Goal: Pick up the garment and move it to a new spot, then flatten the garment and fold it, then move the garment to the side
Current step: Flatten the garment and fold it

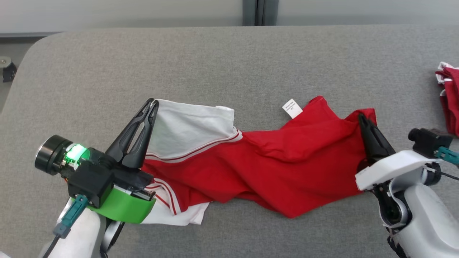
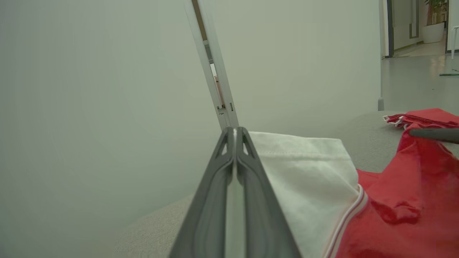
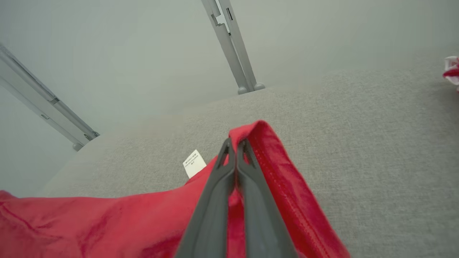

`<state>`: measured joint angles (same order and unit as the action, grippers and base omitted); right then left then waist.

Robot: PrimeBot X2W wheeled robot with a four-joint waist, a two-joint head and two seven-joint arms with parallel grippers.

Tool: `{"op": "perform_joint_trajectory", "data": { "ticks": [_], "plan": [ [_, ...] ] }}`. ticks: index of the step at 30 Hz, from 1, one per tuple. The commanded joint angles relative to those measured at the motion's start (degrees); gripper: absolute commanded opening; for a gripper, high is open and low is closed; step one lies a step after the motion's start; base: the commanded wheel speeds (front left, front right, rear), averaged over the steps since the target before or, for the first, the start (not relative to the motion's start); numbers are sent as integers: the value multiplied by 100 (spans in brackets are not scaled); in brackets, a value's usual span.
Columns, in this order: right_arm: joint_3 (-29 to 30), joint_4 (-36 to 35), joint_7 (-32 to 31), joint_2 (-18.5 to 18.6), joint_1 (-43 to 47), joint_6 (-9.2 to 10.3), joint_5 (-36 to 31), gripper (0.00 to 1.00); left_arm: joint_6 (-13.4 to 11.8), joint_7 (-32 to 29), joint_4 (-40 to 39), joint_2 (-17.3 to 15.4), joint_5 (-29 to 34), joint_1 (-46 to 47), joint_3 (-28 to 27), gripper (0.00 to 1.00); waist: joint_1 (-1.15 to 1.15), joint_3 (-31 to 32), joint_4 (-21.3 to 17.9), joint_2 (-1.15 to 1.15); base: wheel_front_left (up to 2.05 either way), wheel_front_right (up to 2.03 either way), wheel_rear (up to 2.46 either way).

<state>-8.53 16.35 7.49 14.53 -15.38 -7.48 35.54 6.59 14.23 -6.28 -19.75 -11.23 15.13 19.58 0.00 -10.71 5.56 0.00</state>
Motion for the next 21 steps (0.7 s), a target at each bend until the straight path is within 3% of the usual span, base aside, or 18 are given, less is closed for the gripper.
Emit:
{"op": "perform_joint_trajectory", "data": {
  "ticks": [1, 2, 3, 7, 11, 16, 21],
  "plan": [
    [-100, 269, 142, -39, -192, -1, 45, 0, -20, 51, 62, 24, 51, 111, -12, 0, 0, -217, 213, 0, 0, 0, 0],
    [-188, 445, 236, -24, -280, -1, 49, 86, -32, 55, 104, 36, 71, 131, -11, 0, 0, -243, 253, 0, 0, 0, 0],
    [-249, 561, 315, -13, -336, -1, 64, 100, -44, 70, 137, 42, 93, 147, -21, 0, 0, -253, 275, 0, 0, 0, 0],
    [-485, 595, 528, 239, -108, -1, 142, 100, -76, 103, 225, 13, 148, 127, -119, 0, 0, -239, 277, 0, 0, 0, 0],
    [-498, 123, 536, 663, 537, -1, 219, 100, -118, 97, 191, -26, 173, 1, -244, 0, 0, -205, 204, 0, 0, 0, 0],
    [-215, -615, 103, 1101, 1190, -1, 364, 100, -146, 95, 123, -21, 187, -190, -376, 0, 0, -219, 84, 0, 0, 0, 0],
    [-108, -966, -498, 1105, 1060, -1, 1124, 100, -118, 96, 90, -8, 208, -232, -405, 0, 0, -316, 77, 0, 0, 0, 0]
  ]
}}
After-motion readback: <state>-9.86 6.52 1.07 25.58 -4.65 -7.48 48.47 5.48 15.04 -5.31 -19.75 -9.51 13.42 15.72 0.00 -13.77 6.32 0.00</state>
